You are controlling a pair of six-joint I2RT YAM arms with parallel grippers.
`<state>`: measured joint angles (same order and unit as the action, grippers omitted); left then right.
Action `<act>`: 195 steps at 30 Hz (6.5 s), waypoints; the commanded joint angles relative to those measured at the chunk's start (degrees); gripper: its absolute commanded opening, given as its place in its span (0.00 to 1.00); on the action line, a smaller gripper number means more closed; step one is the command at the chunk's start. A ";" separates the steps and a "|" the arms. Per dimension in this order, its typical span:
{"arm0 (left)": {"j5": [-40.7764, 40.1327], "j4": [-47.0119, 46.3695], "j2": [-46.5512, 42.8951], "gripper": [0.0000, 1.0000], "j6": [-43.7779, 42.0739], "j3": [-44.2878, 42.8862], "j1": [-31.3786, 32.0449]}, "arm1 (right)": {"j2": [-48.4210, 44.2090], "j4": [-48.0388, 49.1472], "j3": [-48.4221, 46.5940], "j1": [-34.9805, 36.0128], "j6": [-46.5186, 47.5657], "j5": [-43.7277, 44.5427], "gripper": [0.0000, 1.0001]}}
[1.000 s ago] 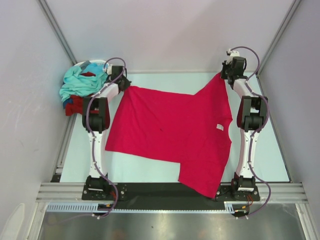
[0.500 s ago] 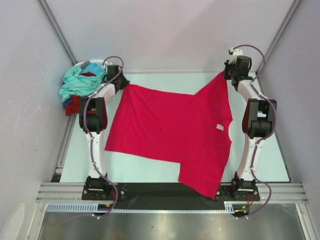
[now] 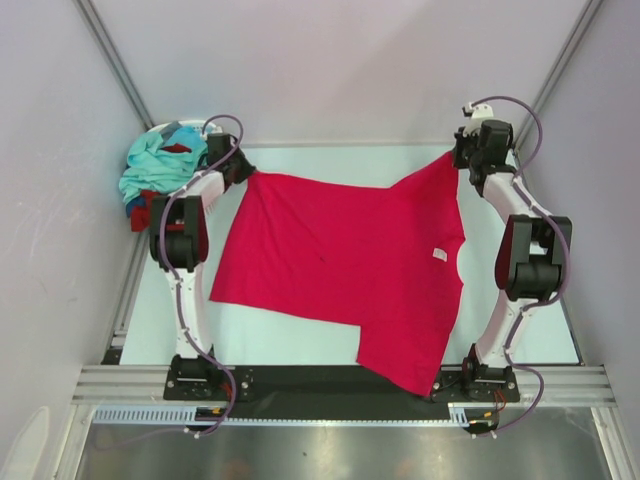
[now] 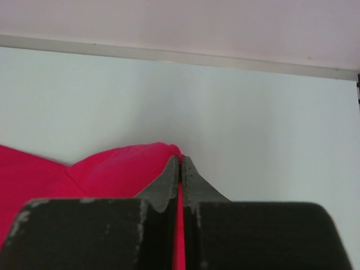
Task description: Fold and stack the t-shirts
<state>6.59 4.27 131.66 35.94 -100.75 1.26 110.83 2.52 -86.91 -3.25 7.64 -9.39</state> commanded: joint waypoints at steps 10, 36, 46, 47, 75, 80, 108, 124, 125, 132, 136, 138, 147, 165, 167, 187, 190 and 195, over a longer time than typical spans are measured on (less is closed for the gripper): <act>3.87 -6.20 -10.89 0.00 -5.62 9.95 -2.93 | -16.16 1.78 13.34 -0.18 1.41 2.18 0.00; 8.17 -9.55 -20.82 0.00 -9.22 26.48 -5.04 | -34.35 -5.86 31.71 -0.45 -1.13 7.10 0.00; 7.74 -8.93 -25.92 0.00 -9.75 32.10 -5.04 | -38.84 -9.29 34.18 0.17 -3.24 5.78 0.00; 7.82 -8.93 -26.27 0.00 -9.75 32.45 -4.95 | -39.28 -9.55 34.44 0.17 -3.24 5.87 0.00; 5.89 -5.59 -31.11 0.00 -12.92 40.36 -6.35 | -50.53 -21.06 39.89 3.07 -7.38 9.30 0.00; 5.89 -5.59 -31.55 0.00 -13.09 40.72 -7.05 | -51.76 -21.94 39.63 3.07 -7.29 9.39 0.00; 5.80 -4.71 -30.84 0.00 -13.97 44.41 -6.97 | -48.60 -29.42 40.15 10.01 -5.71 15.28 0.00; 4.84 -3.13 -33.13 0.00 -14.41 44.94 -7.06 | -53.61 -31.35 39.36 8.96 -5.35 15.63 0.00; 4.84 -3.04 -33.22 0.00 -14.41 45.11 -7.06 | -53.70 -31.27 39.37 8.96 -5.27 15.37 0.00; 3.61 -2.52 -33.04 0.00 -14.67 45.20 -7.06 | -53.43 -31.44 39.80 9.31 -5.53 12.82 0.00; 3.34 -1.99 -32.78 0.00 -14.85 44.94 -7.06 | -54.48 -32.05 39.80 9.66 -5.00 10.45 0.00; 3.17 -1.90 -32.87 0.00 -14.85 44.85 -7.06 | -55.19 -32.23 39.98 9.66 -5.00 10.00 0.00; 2.46 -1.64 -33.22 0.00 -15.11 44.94 -7.06 | -55.28 -32.93 39.54 9.49 -4.74 8.16 0.00; 1.32 -0.49 -36.38 0.68 -16.34 45.29 -6.53 | -56.51 -34.42 38.32 10.37 -5.88 9.03 0.72; 1.58 -0.32 -37.43 0.70 -16.34 45.03 -6.18 | -56.77 -35.04 37.17 10.28 -7.10 9.39 0.84; -0.88 5.04 -44.03 1.00 -12.04 37.82 11.83 | -23.21 -14.04 32.52 12.91 -29.44 4.55 1.00; -0.79 5.13 -44.47 1.00 -11.95 37.99 12.10 | -19.95 -13.07 31.55 13.18 -29.26 3.94 1.00; -1.49 5.66 -44.73 1.00 -12.30 38.35 12.10 | -20.20 -11.41 32.42 14.75 -30.05 -1.50 1.00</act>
<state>5.67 9.98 88.20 23.07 -60.77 13.02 91.83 -13.39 -53.12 10.02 -21.47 -6.70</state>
